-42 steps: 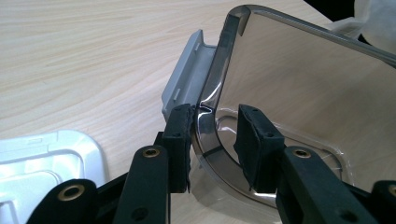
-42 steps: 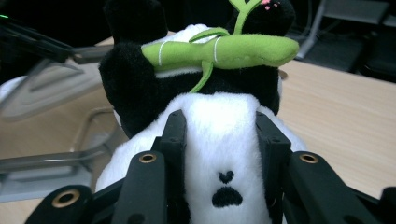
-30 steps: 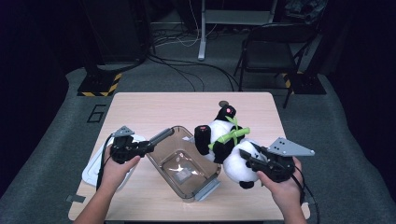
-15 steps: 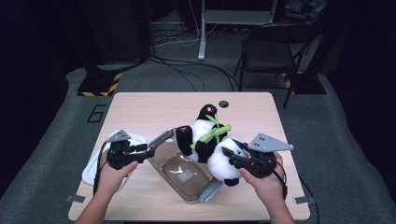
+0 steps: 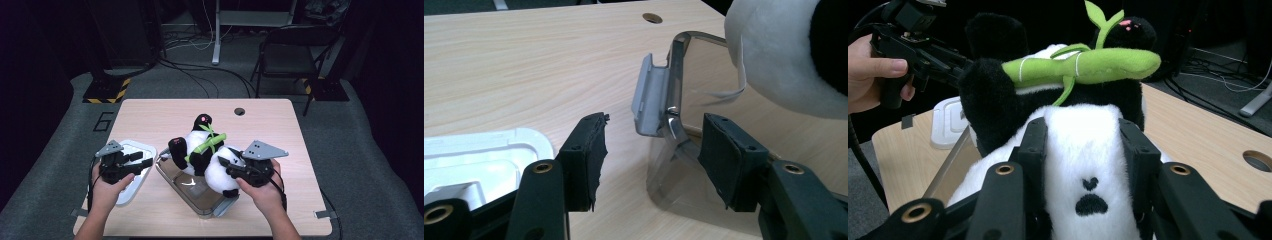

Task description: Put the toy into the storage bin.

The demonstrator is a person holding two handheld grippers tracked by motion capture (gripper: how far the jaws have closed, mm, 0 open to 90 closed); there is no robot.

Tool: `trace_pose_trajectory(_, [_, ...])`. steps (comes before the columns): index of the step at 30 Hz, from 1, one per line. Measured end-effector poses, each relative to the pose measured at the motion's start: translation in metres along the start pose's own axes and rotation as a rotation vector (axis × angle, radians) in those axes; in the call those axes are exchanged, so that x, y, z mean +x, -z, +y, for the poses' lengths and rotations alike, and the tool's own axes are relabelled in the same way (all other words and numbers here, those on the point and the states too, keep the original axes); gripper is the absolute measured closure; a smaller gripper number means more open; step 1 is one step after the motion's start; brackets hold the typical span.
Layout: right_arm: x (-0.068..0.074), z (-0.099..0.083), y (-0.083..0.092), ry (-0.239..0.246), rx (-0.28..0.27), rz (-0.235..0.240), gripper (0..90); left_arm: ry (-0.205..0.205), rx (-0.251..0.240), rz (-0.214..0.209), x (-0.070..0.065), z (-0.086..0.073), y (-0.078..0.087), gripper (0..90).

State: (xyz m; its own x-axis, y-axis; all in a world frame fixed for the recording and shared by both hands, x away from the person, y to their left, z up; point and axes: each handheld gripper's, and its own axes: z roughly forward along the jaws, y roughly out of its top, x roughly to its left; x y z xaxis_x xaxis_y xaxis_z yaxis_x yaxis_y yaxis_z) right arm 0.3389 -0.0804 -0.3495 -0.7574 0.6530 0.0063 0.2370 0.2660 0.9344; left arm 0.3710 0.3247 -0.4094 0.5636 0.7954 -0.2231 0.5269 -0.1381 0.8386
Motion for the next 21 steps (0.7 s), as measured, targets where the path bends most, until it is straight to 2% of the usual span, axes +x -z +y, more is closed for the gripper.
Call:
trace_pose_trajectory(14, [0.011, -0.001, -0.014, 0.017, -0.014, -0.004, 61.5, 0.004, -0.001, 0.006, 0.003, -0.002, -0.001, 43.1])
trace_pose_trajectory(21, [0.015, -0.001, -0.019, 0.01, -0.026, -0.005, 61.8, 0.007, 0.004, 0.004, 0.003, -0.002, -0.003, 43.1])
